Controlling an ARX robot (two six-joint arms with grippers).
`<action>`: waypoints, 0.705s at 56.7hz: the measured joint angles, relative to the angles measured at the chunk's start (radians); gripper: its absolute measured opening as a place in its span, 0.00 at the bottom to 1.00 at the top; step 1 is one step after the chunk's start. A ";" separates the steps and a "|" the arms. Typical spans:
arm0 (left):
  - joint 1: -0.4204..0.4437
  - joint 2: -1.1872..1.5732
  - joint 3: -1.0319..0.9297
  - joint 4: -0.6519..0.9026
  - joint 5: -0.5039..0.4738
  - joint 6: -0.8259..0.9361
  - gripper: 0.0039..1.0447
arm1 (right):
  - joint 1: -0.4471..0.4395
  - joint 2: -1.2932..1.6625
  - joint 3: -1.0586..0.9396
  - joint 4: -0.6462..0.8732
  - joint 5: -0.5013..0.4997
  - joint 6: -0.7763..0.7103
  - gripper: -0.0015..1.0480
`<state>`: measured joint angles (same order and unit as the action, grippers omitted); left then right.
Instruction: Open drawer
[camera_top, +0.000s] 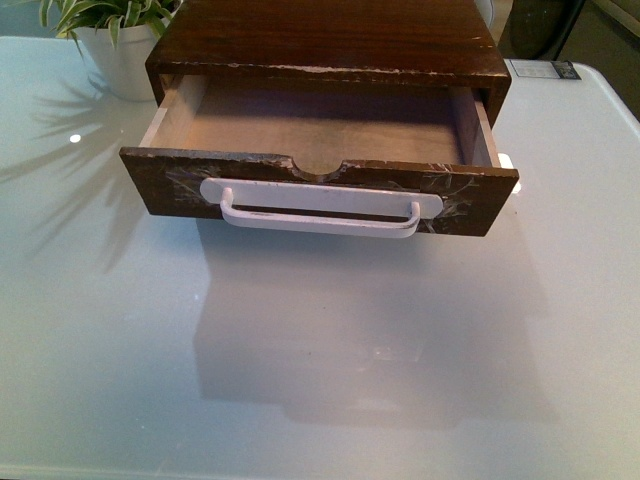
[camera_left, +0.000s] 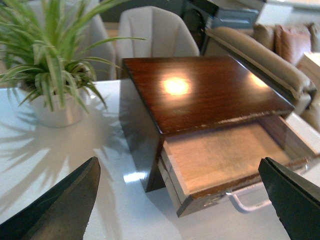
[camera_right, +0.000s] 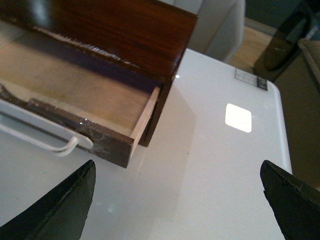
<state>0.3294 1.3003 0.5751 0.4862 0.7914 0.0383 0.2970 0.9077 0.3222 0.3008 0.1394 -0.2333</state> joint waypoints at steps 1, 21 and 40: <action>-0.002 -0.009 -0.019 0.047 -0.060 -0.013 0.89 | 0.004 -0.014 -0.013 0.017 0.036 0.035 0.90; -0.141 -0.259 -0.353 0.327 -0.604 -0.032 0.26 | -0.116 -0.267 -0.233 0.237 0.036 0.217 0.29; -0.235 -0.512 -0.486 0.206 -0.700 -0.036 0.02 | -0.289 -0.465 -0.298 0.117 -0.129 0.223 0.02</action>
<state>0.0948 0.7883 0.0887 0.6918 0.0917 0.0025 0.0078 0.4423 0.0242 0.4179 0.0105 -0.0105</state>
